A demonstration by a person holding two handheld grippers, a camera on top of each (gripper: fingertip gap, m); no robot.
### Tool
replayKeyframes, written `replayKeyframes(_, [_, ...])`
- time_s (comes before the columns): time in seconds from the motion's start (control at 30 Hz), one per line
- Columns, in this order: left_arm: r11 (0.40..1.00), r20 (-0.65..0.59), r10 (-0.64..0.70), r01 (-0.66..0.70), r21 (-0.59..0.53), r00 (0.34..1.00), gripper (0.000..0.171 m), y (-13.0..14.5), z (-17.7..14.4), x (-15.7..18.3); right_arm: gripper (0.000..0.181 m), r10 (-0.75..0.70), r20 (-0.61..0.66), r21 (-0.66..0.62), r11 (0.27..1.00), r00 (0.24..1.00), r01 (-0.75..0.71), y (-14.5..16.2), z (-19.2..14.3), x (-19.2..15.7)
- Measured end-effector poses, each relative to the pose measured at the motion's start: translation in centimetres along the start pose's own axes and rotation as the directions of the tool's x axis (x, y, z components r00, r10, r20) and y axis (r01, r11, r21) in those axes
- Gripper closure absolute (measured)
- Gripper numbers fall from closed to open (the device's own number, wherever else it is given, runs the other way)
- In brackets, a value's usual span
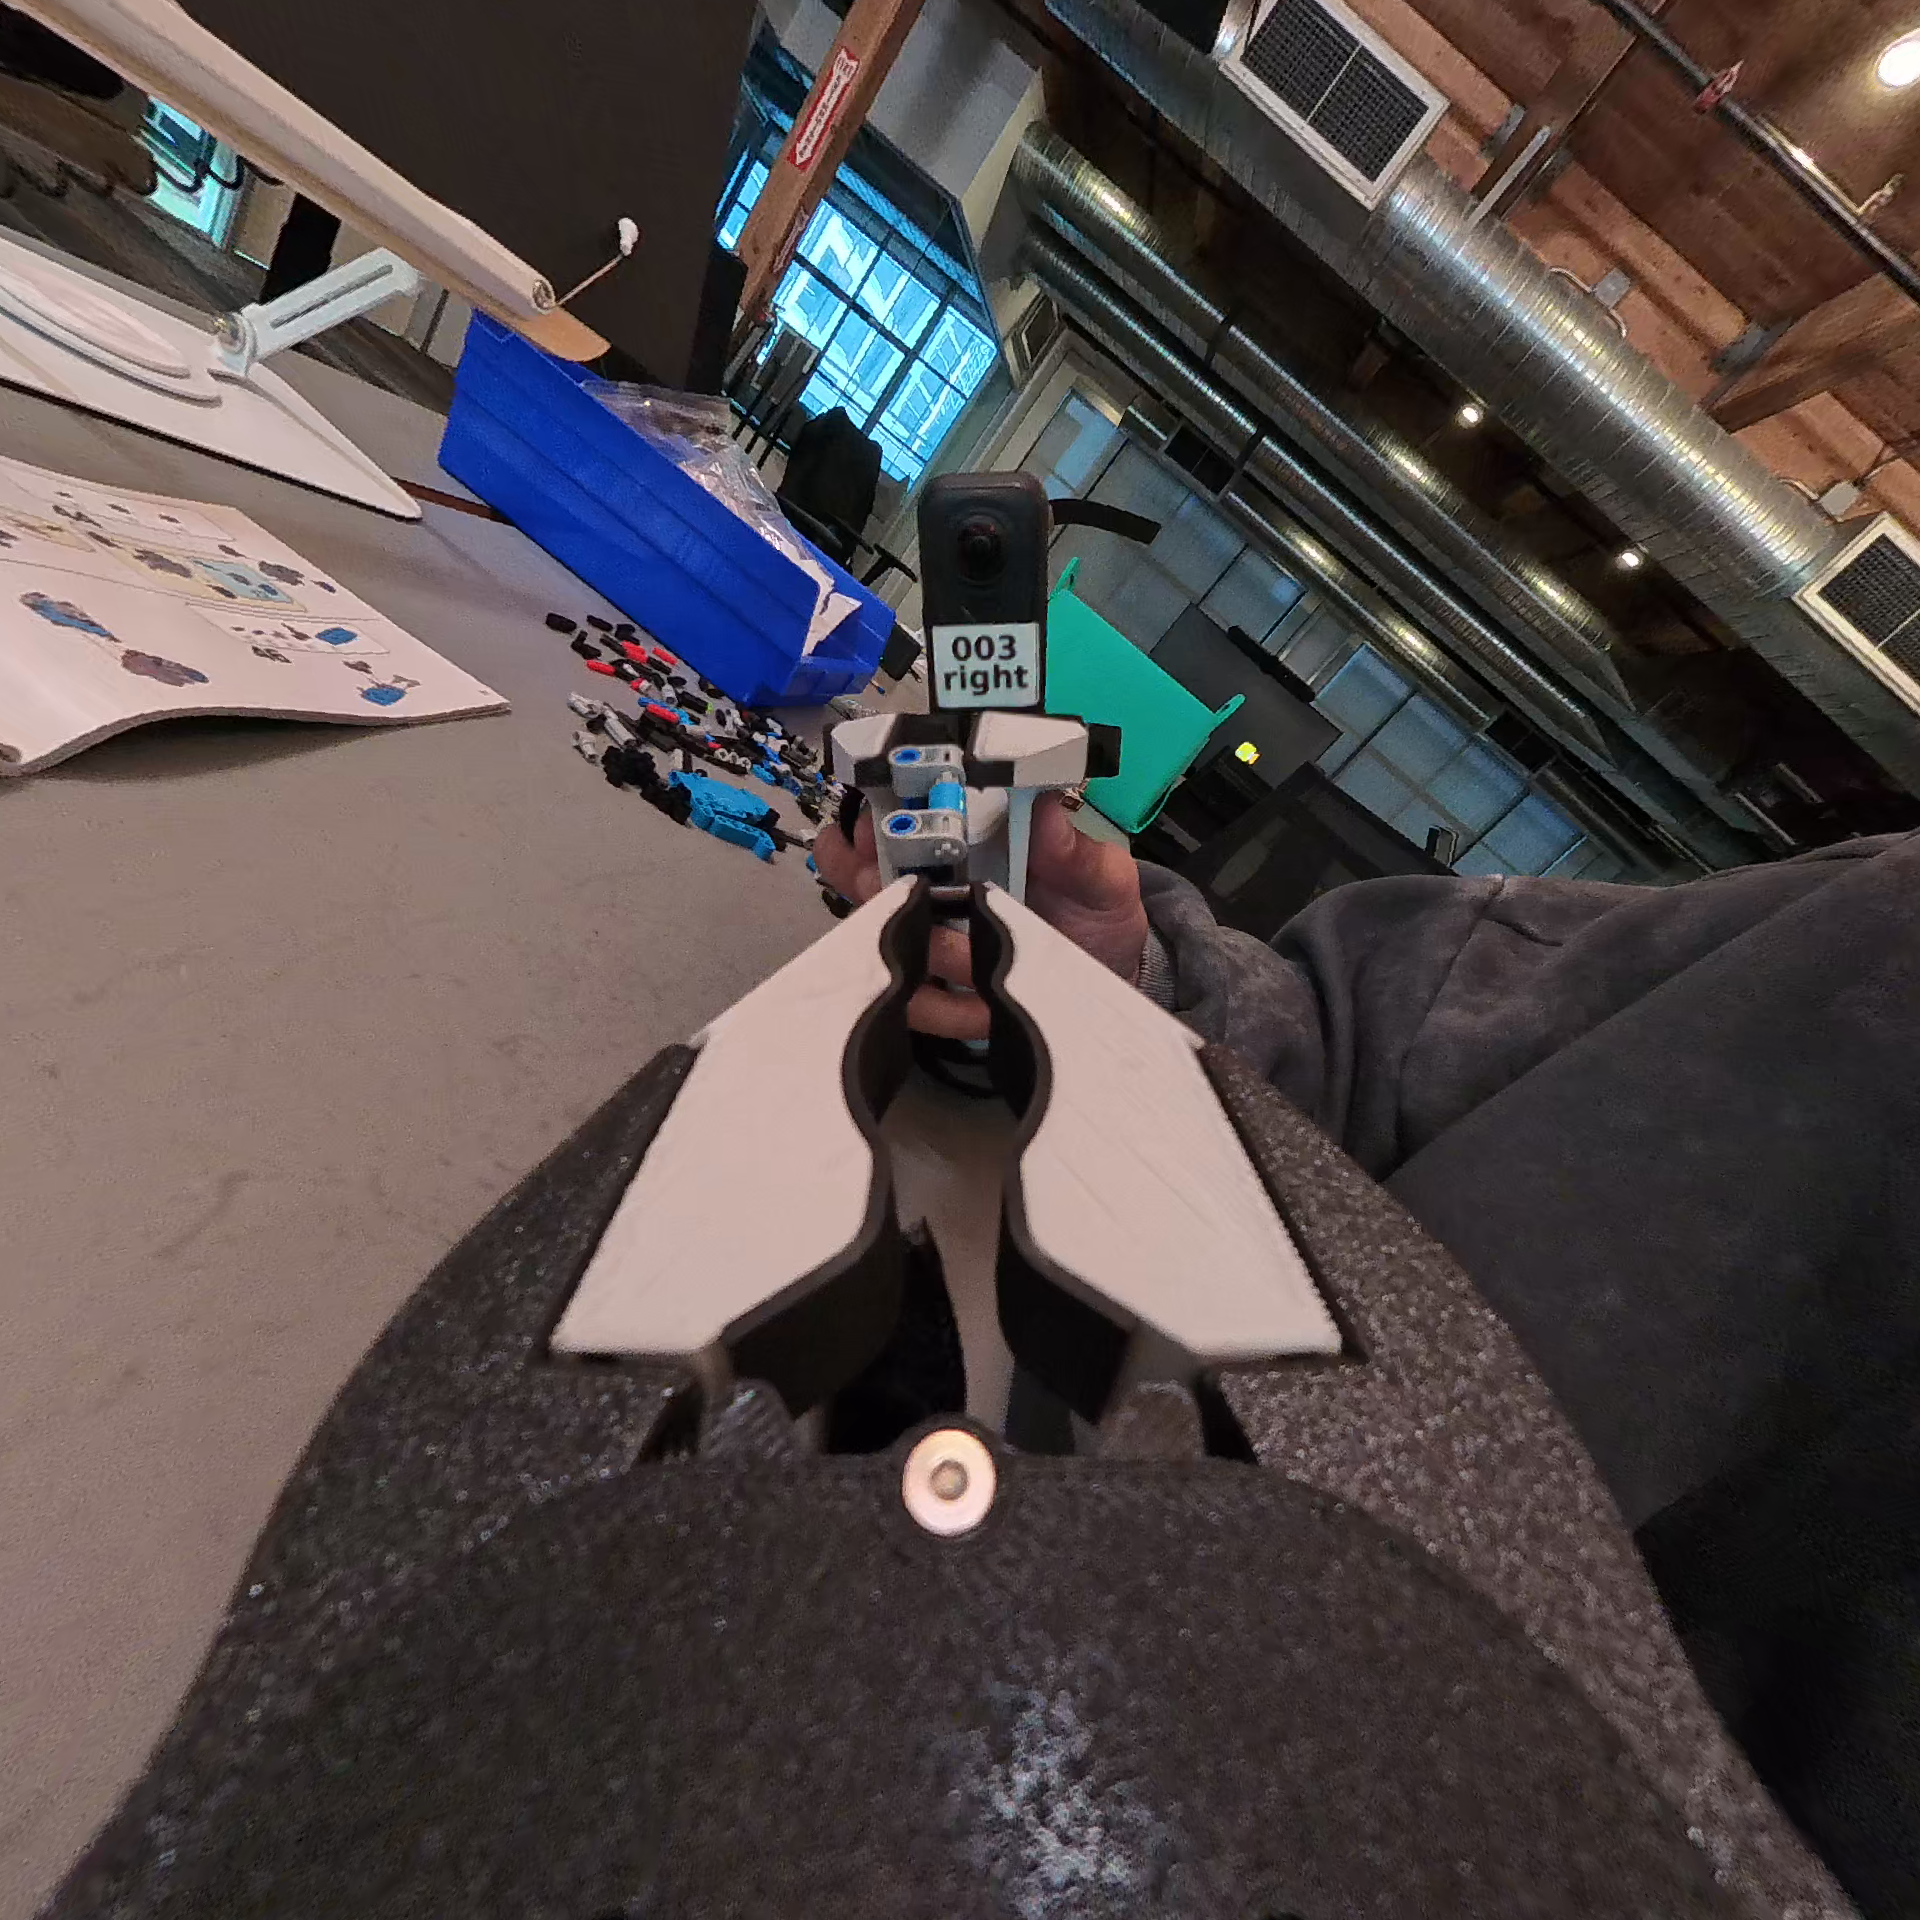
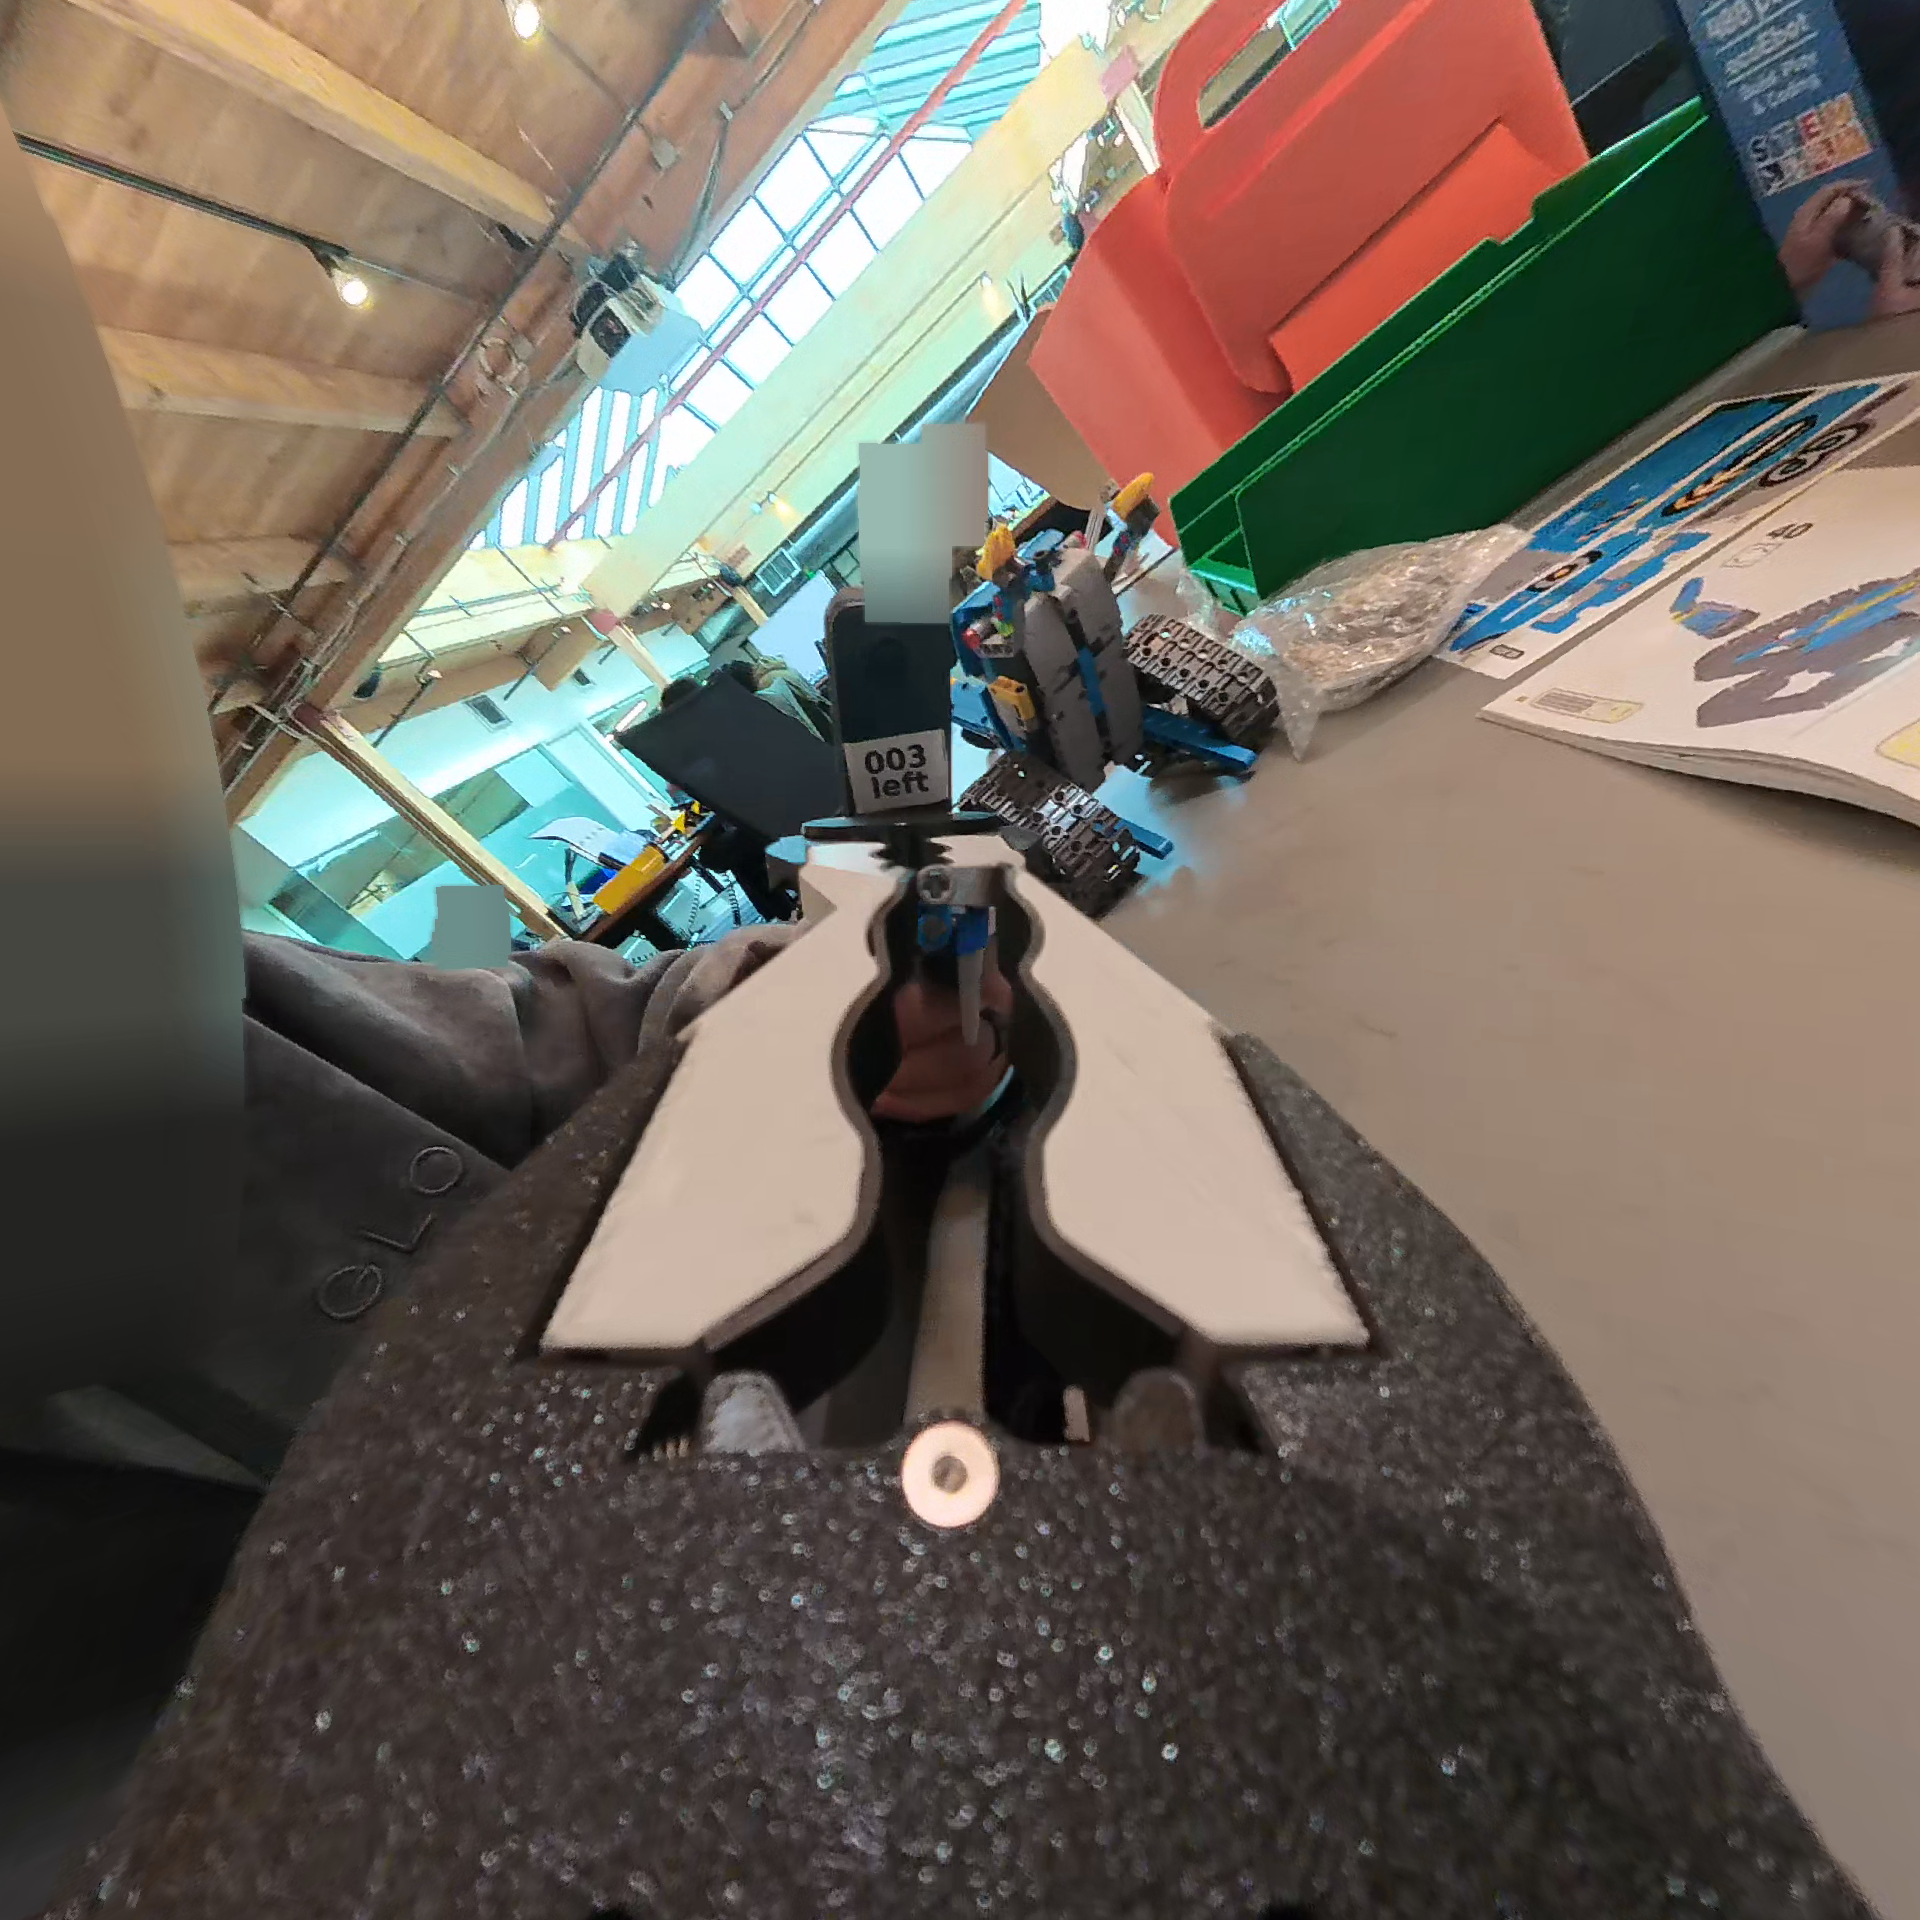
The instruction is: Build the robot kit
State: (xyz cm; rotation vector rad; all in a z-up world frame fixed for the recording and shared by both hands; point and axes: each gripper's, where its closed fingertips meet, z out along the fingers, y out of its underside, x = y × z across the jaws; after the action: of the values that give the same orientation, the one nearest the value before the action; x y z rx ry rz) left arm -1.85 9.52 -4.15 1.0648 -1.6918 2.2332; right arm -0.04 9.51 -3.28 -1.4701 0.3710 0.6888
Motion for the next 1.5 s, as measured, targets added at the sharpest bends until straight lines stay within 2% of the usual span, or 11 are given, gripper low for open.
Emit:
replayKeyframes(0.13, [0.999, 0.004, 0.029, -0.029, -0.033, 1.0, 0.167, 0.4, 0.1, 0.1, 0.168, 0.004, 0.025, -0.043, 0.999, 1.0, -0.003, 0.2, -0.1, -0.2])
replayKeyframes(0.27, [0.965, 0.064, 0.208, -0.194, -0.177, 0.976, 0.166, 2.2, 0.3, -0.2, 0.167, 0.043, 0.068, -0.211, 0.977, 0.997, -0.028, 2.0, -0.8, 0.2])
replayKeyframes(0.37, [0.946, 0.067, 0.255, -0.235, -0.225, 0.965, 0.166, 3.1, 0.5, -0.2, 0.167, 0.064, 0.095, -0.227, 0.973, 0.993, -0.042, 2.5, -0.9, 0.0])
replayKeyframes(0.47, [0.925, 0.054, 0.287, -0.261, -0.277, 0.956, 0.166, 4.1, 0.9, 0.0, 0.167, 0.018, 0.105, -0.26, 0.966, 0.994, 0.01, 3.0, -0.5, -0.4])
replayKeyframes(0.53, [0.927, 0.055, 0.28, -0.255, -0.274, 0.959, 0.166, 4.0, 0.9, -0.1, 0.168, -0.026, 0.09, -0.273, 0.961, 0.996, 0.05, 3.0, -0.6, -0.3])
replayKeyframes(0.7, [0.938, 0.041, 0.24, -0.221, -0.268, 0.97, 0.163, 4.0, 1.1, -0.2, 0.167, -0.019, 0.083, -0.276, 0.96, 0.996, 0.041, 2.9, -1.3, 0.0])
replayKeyframes(0.77, [0.941, 0.067, 0.238, -0.213, -0.265, 0.969, 0.15, 3.8, 1.1, -0.6, 0.167, -0.019, 0.085, -0.274, 0.961, 0.996, 0.042, 2.9, -1.2, 0.0])
replayKeyframes(0.87, [0.951, 0.066, 0.208, -0.186, -0.247, 0.976, 0.145, 3.5, 1.0, -0.7, 0.167, -0.021, 0.094, -0.283, 0.958, 0.995, 0.047, 3.2, -0.9, -0.2])
replayKeyframes(1.03, [0.954, 0.032, 0.218, -0.206, -0.219, 0.975, 0.157, 3.1, 0.9, 0.1, 0.167, -0.026, 0.114, -0.27, 0.961, 0.993, 0.056, 3.0, -0.7, -0.6])
replayKeyframes(1.37, [0.905, 0.052, 0.297, -0.264, -0.334, 0.953, 0.159, 4.9, 0.9, -0.5, 0.167, -0.11, 0.075, -0.393, 0.91, 0.991, 0.131, 4.9, -1.1, -0.5])
replayKeyframes(1.5, [0.889, 0.063, 0.318, -0.275, -0.367, 0.946, 0.159, 5.4, 1.0, -0.8, 0.166, -0.199, 0.044, -0.455, 0.868, 0.979, 0.197, 5.8, -1.2, -0.1])
